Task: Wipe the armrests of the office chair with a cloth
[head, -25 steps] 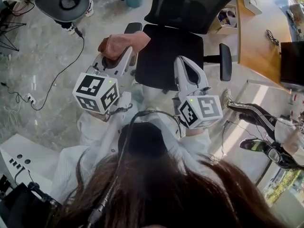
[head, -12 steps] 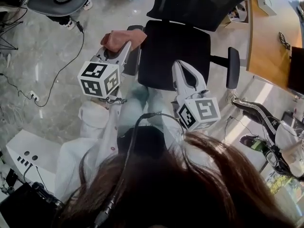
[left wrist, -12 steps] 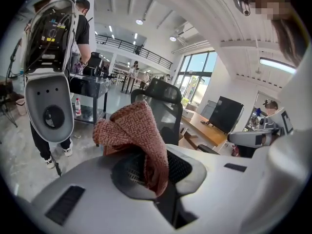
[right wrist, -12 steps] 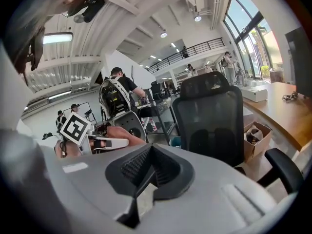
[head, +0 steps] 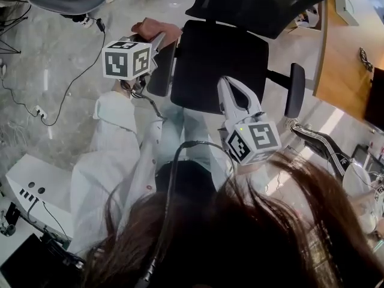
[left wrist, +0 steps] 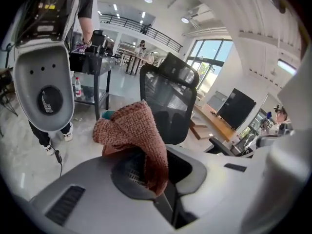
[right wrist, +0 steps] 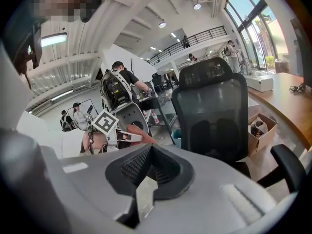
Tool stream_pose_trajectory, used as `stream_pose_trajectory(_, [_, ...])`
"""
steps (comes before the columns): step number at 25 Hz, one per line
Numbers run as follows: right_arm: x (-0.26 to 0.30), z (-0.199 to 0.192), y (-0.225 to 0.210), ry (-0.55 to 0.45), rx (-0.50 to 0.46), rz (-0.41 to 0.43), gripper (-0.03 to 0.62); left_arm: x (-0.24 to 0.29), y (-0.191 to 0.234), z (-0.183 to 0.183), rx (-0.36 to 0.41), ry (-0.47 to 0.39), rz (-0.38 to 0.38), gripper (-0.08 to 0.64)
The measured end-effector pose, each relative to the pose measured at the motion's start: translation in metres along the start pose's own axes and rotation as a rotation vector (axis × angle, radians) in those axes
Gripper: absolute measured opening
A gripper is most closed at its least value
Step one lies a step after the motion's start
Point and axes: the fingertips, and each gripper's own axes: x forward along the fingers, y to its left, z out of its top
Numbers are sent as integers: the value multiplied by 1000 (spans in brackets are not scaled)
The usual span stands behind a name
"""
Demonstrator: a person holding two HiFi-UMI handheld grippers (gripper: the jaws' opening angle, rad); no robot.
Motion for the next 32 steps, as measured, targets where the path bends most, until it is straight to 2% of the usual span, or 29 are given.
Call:
stream_pose_trajectory(2, [3,-4,0,8,8,6,2,16,9,-3,-32,26,4,43])
stream_pose_trajectory(6, [2,-12,-4,30,37,-7,2,39,28,-28,-49,146,58,43])
stream_pose_trajectory(10, [0,-14,-11,26,52,-14,2,43,30,-57,-116,228,59,43])
stream_pose_trajectory(12, [-1,-15,-12,24,49,-11,2,42,28,-72,-122,255,55,41])
stream_pose_trajectory(17, [3,-14,-1,19,46,9,2,28,18,-97,-104,265,46,43])
stream_pose_trajectory(27, [5,1,21,11,24,42,2,-28,-12,-143,-150,236,29,43])
stream_pose_trajectory(32, [12,-4,29,23,-10,53,2,-47,-17,-161,-159,230,32,43])
